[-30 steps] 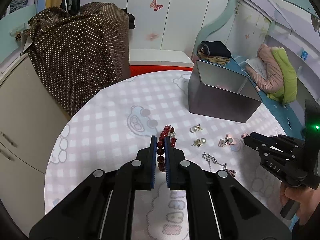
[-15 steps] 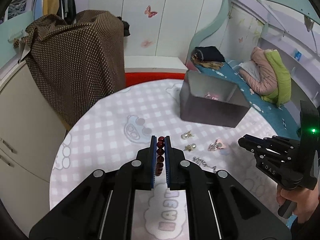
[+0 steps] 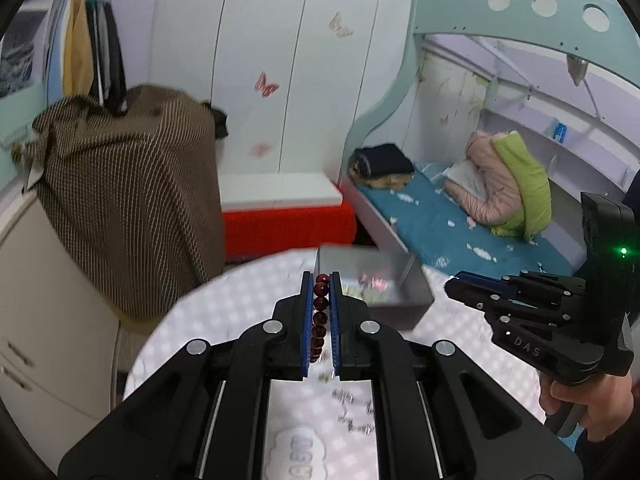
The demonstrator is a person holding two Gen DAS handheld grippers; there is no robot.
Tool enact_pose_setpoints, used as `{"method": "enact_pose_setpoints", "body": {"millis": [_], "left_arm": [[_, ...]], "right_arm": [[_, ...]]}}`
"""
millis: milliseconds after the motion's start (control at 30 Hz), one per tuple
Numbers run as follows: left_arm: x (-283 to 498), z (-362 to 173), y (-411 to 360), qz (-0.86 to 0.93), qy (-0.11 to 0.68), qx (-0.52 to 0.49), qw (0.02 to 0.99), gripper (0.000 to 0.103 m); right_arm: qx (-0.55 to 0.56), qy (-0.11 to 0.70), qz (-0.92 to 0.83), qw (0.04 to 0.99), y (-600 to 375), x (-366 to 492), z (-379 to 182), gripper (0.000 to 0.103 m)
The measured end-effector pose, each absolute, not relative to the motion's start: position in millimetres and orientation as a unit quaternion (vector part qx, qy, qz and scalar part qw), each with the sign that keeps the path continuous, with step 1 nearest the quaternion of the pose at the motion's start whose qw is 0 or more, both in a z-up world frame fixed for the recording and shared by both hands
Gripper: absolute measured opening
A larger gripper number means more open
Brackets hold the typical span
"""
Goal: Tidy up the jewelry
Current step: 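Lift the red bracelet with the left tool while the right tool carries the earring over the box, then open both tools over the gray box to drop the bracelet and earring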
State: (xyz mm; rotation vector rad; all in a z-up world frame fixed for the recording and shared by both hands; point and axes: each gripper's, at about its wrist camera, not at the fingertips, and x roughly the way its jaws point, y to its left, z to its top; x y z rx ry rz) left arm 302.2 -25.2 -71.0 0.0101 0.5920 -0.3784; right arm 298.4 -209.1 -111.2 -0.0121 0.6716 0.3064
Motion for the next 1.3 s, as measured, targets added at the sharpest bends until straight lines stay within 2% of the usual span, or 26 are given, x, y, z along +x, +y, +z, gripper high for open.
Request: {"method": "enact_pose_setpoints", "body": {"millis": [333,933,1000,1067,1133,1167,1200,1233,1300], "left_arm": [[351,-46,-67,-0.224,0.292,0.003,0.93,0.008],[435,-106,-110,-0.225,0.394,0.01,0.891,0.009],[436,-109,-108,-0.22,0.397,0.01,0.891,0.016],[433,-107,-103,-0.208,0.392,0.006,0.896,0.061],[429,-102,-96,-0.199,0.38,-0.007,0.903,0.081],[426,-100,-92,-0.195,0.376,-0.011,0.906,0.085],[424,-97,-88,-0.186,0.371,-0.012,0.91,0.089],[422,-96,-86,-0.179,0.368,-0.013,0.912,0.092],[415,-90,-78,-0.162,0.358,-0.009,0.919,0.093]], "right_arm": [[0.008,0.328,0.146,0.933,-221,341,-91,0.013],[0.037,0.404,0.136,0.904,-230,393,-133,0.014],[0.039,0.409,0.135,0.902,-231,395,-136,0.017],[0.043,0.41,0.131,0.902,-232,394,-137,0.029],[0.051,0.408,0.128,0.903,-235,393,-138,0.049],[0.054,0.406,0.125,0.904,-237,394,-138,0.059],[0.057,0.403,0.121,0.905,-238,392,-137,0.078],[0.061,0.397,0.118,0.908,-240,391,-136,0.089],[0.075,0.388,0.114,0.912,-244,387,-132,0.095]]}}
